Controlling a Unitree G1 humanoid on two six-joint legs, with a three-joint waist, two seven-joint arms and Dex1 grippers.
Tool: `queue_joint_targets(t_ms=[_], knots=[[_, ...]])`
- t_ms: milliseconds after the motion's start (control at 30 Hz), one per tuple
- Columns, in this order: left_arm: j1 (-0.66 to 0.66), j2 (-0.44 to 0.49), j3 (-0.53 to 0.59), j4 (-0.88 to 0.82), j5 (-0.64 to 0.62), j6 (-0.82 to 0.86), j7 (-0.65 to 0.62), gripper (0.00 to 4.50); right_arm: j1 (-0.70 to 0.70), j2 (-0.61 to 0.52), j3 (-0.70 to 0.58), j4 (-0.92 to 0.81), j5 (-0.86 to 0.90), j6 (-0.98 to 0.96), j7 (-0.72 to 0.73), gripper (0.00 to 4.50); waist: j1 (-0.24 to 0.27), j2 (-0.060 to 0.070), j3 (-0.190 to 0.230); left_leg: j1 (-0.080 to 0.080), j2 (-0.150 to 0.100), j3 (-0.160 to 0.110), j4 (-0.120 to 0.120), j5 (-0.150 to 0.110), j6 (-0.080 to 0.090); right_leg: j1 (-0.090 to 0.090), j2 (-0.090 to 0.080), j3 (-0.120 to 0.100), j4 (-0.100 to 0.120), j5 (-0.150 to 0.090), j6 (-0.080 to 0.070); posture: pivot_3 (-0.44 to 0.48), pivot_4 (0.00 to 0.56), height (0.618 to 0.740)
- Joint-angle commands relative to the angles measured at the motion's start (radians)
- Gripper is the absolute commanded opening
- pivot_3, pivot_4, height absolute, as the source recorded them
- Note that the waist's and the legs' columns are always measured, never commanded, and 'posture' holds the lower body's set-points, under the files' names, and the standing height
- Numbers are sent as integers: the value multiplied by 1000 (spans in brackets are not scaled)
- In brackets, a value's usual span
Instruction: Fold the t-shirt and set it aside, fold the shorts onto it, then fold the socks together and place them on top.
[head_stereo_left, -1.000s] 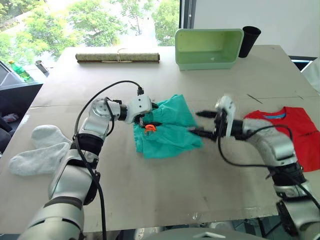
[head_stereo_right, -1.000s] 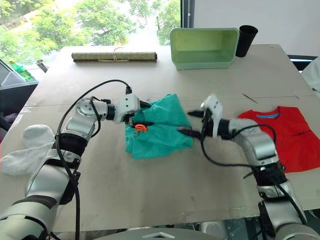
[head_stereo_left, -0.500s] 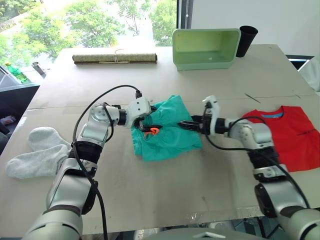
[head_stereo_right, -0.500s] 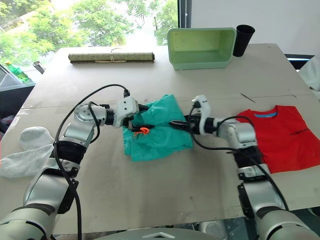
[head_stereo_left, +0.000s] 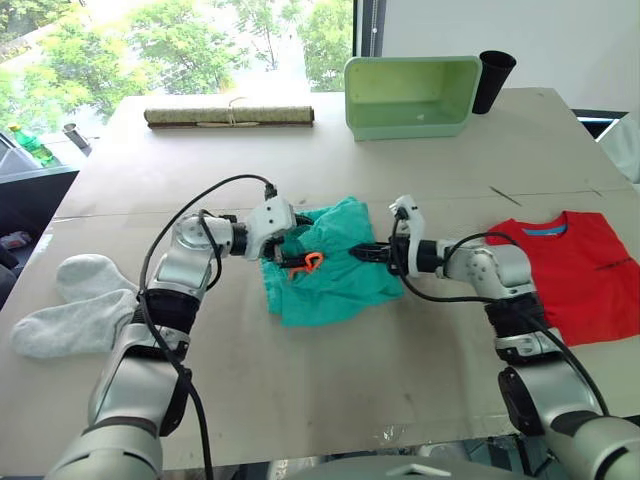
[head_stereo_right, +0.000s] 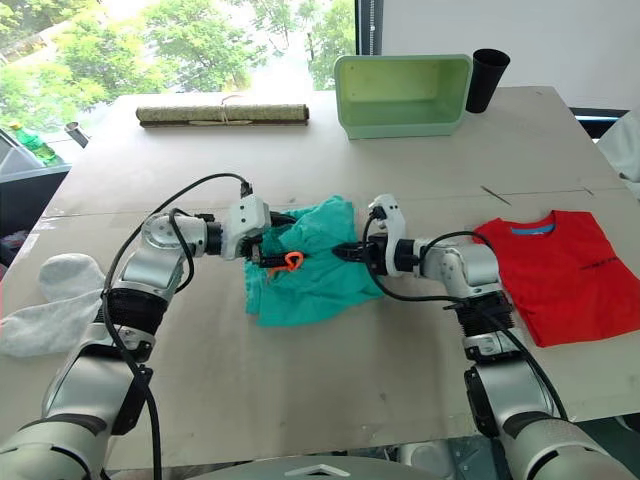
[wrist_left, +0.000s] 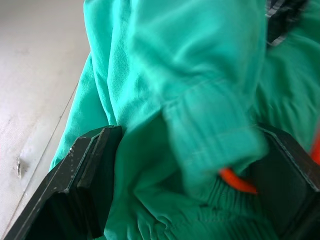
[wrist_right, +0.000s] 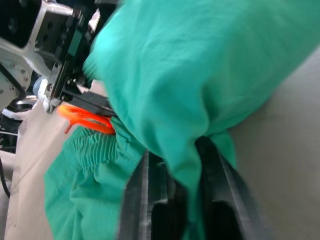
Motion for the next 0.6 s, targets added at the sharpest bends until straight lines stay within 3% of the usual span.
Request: queue_joint_targets(t_ms=[33,133,167,333,433,600], knots=[[-5,18,41,-94,-69,65,-30,3986,17,-41,-73,-158,61,81,-41,136,1,0,0,0,0,0,0,0,0,0,0,0,0,0,0,0,150,740],[-15,16,61,-174,-139,148,-56,3986,55,-96,-114,-294,92,172,-87,136,7,0,0,-1,0,-1,0,0,0,0,-1,0,-1,0,0,0,150,740],[-14,15,64,-194,-154,167,-61,4490,61,-104,-121,-316,102,190,-94,0,7,0,0,-1,0,-1,0,0,0,0,-1,0,-1,0,0,0,150,740],[-39,-15,87,-412,-267,326,-29,4495,121,-217,-287,-539,214,368,-139,0,18,1,1,-1,0,-1,0,0,0,0,-1,0,-1,0,0,0,150,740],[-45,3,97,-528,-360,442,-51,4495,170,-323,-388,-638,280,454,-129,0,27,1,1,-1,0,-1,0,0,0,0,-1,-1,-2,0,0,0,150,740],[-56,26,97,-665,-459,577,-49,4495,287,-619,-598,-661,344,535,-41,0,32,2,2,-1,0,-2,0,0,0,1,-1,-1,-2,0,0,0,150,740]])
